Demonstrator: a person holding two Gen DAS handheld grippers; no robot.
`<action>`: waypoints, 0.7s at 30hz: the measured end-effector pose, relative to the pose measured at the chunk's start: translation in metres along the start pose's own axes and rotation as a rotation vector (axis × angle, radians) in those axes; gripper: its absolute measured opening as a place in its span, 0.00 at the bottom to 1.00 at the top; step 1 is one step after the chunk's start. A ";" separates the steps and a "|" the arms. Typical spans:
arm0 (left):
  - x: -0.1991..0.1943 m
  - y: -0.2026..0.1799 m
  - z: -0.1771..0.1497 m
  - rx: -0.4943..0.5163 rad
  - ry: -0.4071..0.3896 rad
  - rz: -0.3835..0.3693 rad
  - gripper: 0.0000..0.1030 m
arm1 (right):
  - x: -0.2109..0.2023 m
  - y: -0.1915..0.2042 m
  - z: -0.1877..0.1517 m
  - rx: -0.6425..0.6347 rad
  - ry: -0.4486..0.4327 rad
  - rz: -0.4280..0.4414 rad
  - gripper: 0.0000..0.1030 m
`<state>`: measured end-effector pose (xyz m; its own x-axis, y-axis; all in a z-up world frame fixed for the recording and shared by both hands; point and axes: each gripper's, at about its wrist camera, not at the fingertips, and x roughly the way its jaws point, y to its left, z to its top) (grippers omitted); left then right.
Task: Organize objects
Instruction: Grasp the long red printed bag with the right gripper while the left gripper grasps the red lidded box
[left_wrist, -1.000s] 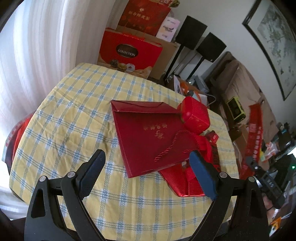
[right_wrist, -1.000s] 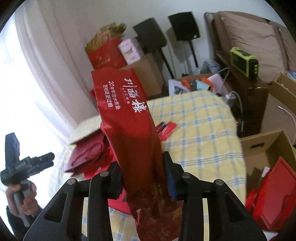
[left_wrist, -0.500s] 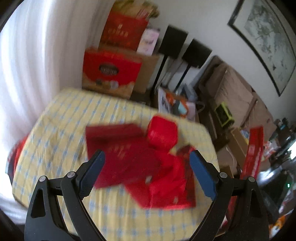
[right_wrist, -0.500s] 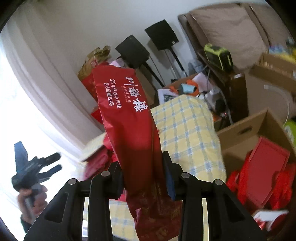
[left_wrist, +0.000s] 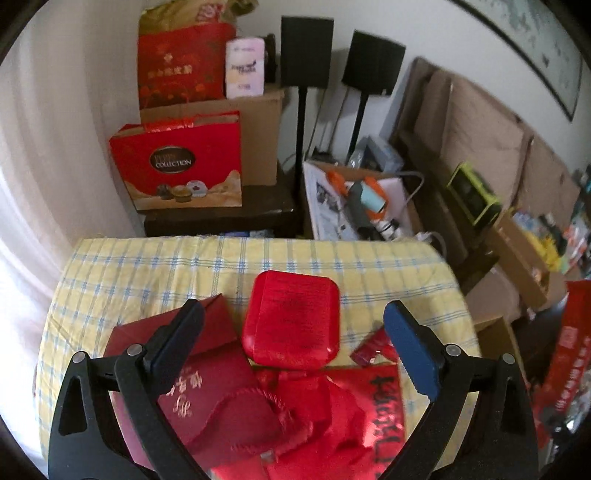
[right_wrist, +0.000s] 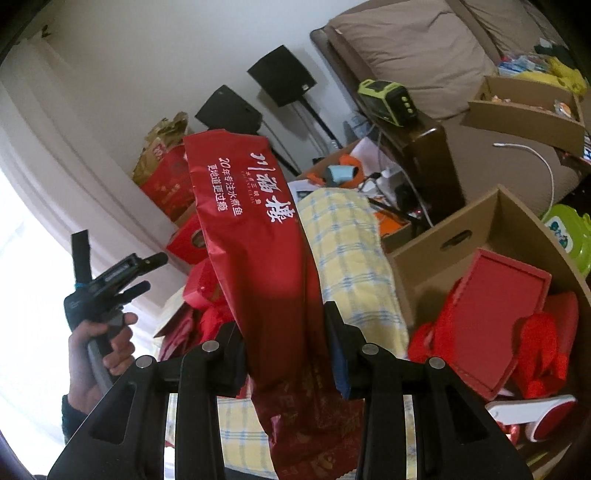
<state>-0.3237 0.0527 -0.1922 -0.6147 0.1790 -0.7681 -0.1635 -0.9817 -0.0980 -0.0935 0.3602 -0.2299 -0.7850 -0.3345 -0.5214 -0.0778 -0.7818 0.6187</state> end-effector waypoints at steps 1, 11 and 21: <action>0.008 -0.002 0.000 0.011 0.014 0.016 0.94 | 0.000 -0.003 0.000 0.005 0.000 -0.002 0.35; 0.063 0.000 -0.010 0.030 0.089 0.057 0.95 | 0.011 -0.010 -0.004 0.019 0.028 -0.002 0.35; 0.089 -0.008 -0.022 0.052 0.138 0.062 0.94 | 0.014 -0.009 -0.005 0.012 0.034 -0.010 0.35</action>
<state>-0.3602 0.0752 -0.2738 -0.5132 0.1042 -0.8519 -0.1707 -0.9852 -0.0177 -0.1005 0.3598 -0.2456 -0.7629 -0.3444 -0.5471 -0.0930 -0.7790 0.6201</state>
